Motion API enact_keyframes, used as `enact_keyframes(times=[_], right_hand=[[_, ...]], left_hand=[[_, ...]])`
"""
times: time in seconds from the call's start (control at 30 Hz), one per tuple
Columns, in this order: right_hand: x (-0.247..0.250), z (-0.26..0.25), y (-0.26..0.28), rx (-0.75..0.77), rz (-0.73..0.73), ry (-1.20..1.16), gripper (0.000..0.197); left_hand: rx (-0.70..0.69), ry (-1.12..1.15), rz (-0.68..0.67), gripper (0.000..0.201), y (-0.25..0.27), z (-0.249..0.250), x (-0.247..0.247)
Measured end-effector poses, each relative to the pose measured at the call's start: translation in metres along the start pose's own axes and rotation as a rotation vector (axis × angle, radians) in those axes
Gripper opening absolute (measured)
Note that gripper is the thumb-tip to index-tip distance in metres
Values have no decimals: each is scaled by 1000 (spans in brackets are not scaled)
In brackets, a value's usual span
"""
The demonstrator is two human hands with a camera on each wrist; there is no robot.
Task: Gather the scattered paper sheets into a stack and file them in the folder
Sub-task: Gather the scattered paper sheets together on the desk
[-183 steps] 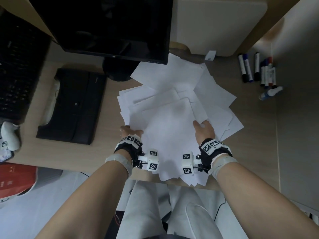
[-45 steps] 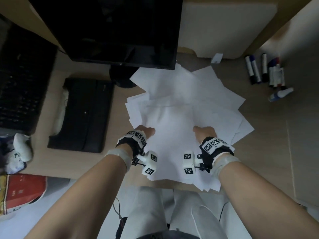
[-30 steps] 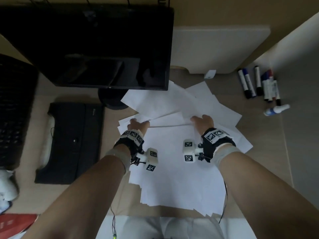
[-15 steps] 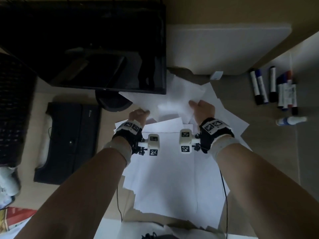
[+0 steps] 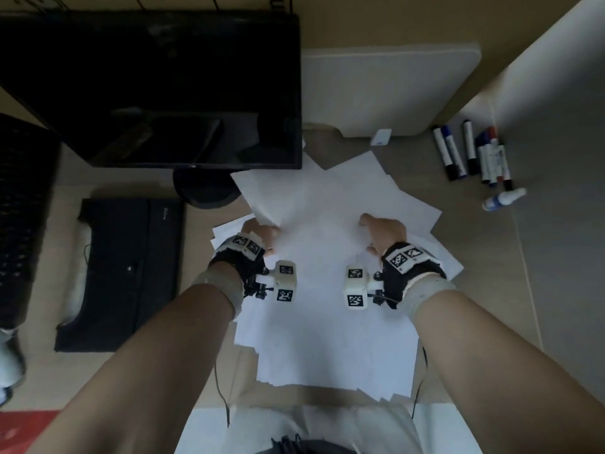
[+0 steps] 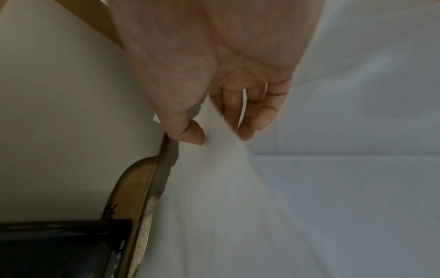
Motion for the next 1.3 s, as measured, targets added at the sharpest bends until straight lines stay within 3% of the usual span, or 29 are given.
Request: enact_keyframes(times=[0.1,0.23,0.3,0.4,0.47,0.57,0.63,0.7,0.83,0.9,1.03,1.17,1.3], right_hand=[[5,34,8,27,44,86,38],[-5,75,34,56,-49,274,40],[-8,95,41,44,-69,379,37],[-7,116,57,-63,-103,494,52],[-5,119,58,-87,-46,607,74],[-12,103,50,-66,43,534,92],[-23,100,46,-59,-51,548,85],[-31,108,53,-79,-156,549,62],[-38,118,63,61,-213,650,75],[-46,121,66,109,-215,586,68],[-53,122,74,219,-309,476,65],[-27,128,70,260,-208,468,44],[19,126,57,270,5,408,43]], left_hand=[[-71,-274,-56,47,12,-31,2],[-134,-565,-71,31,16,-69,9],[-153,-716,-103,44,17,-84,11],[-136,-706,34,56,28,-90,25],[-27,-599,129,61,31,-101,32],[63,-485,131,76,37,-108,28],[66,-413,90,84,36,-110,19],[70,-321,109,87,32,-115,16],[141,-241,82,87,46,-127,15],[158,-254,101,79,54,-134,16],[193,-222,146,83,63,-147,16],[187,-180,111,59,71,-157,7],[136,-159,194,73,79,-157,-6]])
Point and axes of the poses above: each hand's wrist, its own y-axis away from the middle knuckle, its own x-axis out of the back of the hand, z = x × y, the point moved 7 cm from there along -y, towards the middle knuckle, and after that the axes turned 15 degrees about z, right-handed, at the moved point
